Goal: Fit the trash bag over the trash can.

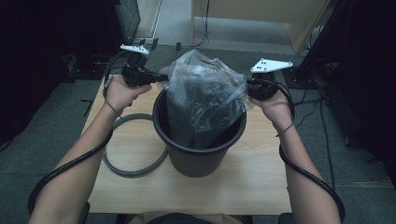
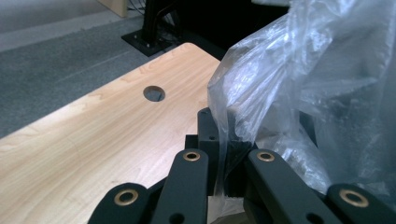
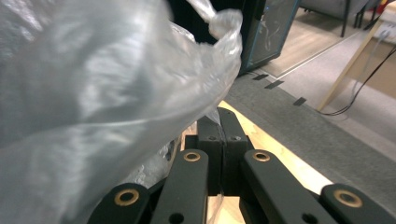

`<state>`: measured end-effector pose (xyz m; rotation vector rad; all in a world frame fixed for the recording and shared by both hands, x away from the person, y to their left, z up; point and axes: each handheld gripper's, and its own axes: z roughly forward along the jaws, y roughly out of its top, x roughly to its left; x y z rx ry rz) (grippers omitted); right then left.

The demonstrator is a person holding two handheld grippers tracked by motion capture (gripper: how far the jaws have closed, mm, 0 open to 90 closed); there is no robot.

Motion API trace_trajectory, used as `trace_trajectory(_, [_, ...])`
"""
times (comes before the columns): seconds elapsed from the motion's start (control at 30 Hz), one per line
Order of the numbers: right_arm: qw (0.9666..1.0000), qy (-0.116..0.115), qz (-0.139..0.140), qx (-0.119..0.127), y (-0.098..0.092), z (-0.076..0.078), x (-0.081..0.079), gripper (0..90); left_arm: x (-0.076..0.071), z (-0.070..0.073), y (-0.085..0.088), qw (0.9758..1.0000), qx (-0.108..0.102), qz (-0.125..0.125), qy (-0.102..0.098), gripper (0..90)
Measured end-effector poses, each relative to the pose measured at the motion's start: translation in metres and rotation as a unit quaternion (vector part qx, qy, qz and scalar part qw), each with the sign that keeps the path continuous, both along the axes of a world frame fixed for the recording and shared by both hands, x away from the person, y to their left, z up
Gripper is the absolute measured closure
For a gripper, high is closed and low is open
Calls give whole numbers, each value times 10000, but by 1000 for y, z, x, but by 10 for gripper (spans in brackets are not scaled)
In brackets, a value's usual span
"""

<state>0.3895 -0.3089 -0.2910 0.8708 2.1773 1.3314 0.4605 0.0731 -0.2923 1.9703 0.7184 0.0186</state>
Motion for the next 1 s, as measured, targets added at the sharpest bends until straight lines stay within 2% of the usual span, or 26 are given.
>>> trace_trajectory(0.13, [10000,51,-15,-39,1,-7,2,900,2,-5,-1,9999,78,12,74,883])
trace_trajectory(0.23, [9997,152,-78,-188,2,-14,6,900,4,-13,-3,9995,279,66,125,884])
trace_trajectory(0.37, [9991,392,-84,-165,-1,-29,10,900,4,-26,2,9995,151,40,269,884])
trace_trajectory(0.47, [9989,424,21,-186,-3,-34,9,900,2,-28,2,9996,74,-25,288,881])
trace_trajectory(0.5, [9991,405,-21,-149,-4,-32,8,892,1,-26,2,9997,73,-26,248,871])
trace_trajectory(0.63, [9998,152,-80,101,-13,-19,5,690,0,-16,6,9999,25,-17,125,772])
trace_trajectory(0.7, [9999,50,-87,98,-21,-13,4,633,1,-12,11,9999,-62,-1,114,711])
trace_trajectory(0.8, [9996,-27,-164,234,-34,-7,2,538,1,-5,19,9997,-235,-27,52,642])
trace_trajectory(0.9, [9981,23,-190,588,-47,-1,-1,509,1,2,27,9991,-402,-139,64,587])
trace_trajectory(1.0, [9966,29,-218,799,-58,8,-5,496,0,12,33,9981,-555,-248,22,553])
